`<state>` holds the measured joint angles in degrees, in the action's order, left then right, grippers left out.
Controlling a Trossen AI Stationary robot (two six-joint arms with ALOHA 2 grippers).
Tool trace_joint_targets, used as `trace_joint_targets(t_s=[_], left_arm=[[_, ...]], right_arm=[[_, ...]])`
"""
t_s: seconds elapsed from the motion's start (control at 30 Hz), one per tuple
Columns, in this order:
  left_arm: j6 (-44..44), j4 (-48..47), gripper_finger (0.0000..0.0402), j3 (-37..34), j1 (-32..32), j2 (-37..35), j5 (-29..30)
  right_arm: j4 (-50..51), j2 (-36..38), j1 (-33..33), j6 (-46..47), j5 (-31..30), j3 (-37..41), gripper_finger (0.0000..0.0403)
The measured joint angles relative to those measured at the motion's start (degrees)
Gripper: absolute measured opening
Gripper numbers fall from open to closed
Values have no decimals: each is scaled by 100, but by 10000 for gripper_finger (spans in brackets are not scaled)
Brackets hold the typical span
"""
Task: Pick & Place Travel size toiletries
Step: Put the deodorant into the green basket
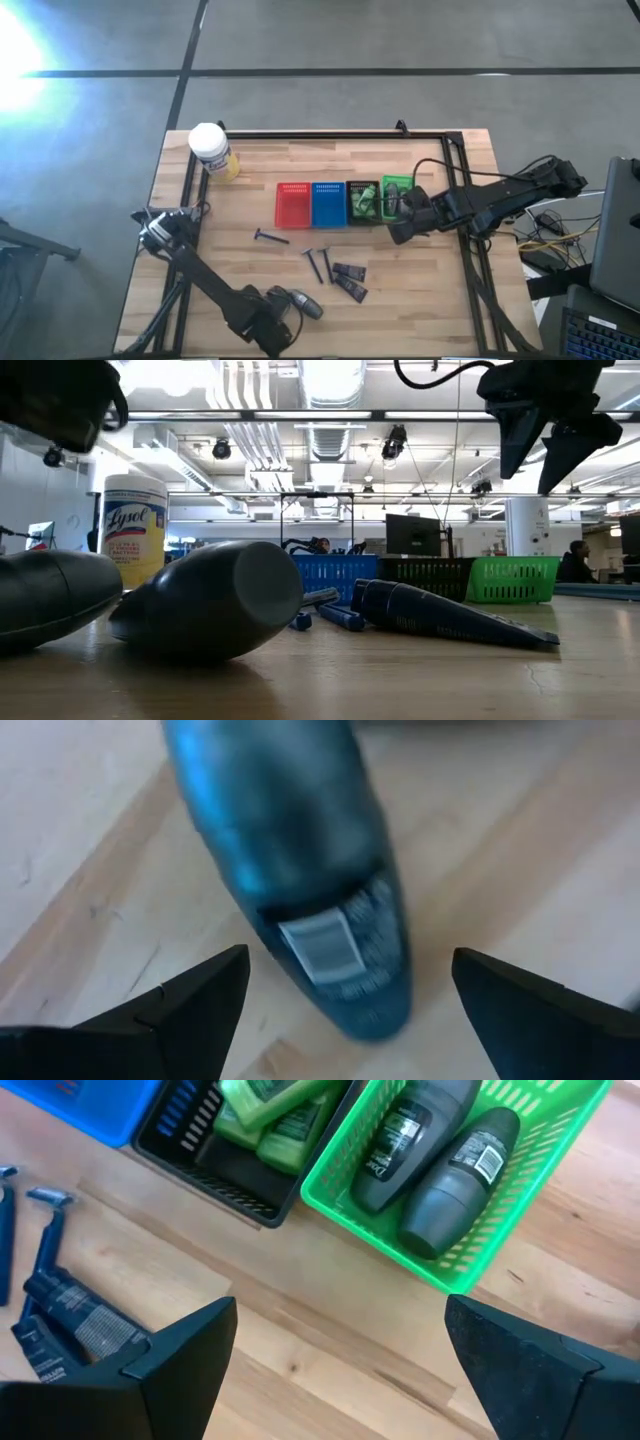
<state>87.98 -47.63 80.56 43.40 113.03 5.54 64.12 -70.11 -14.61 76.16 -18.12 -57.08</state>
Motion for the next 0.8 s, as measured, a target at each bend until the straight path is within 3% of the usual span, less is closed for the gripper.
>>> trace_joint_targets(t_s=[0.2,0.37,0.67,0.8], left_arm=[[337,-36,353,-8,-20,175,311],[-58,-42,341,-11,-20,206,358],[-548,-13,218,-34,-20,221,931],[-585,-17,182,-45,-40,233,1321]], right_arm=[[-15,-13,-2,24,-1,0,358],[-323,-13,-7,-119,332,0,346],[-1099,-15,-7,-328,510,0,317],[-1100,-15,-53,-314,631,0,305]])
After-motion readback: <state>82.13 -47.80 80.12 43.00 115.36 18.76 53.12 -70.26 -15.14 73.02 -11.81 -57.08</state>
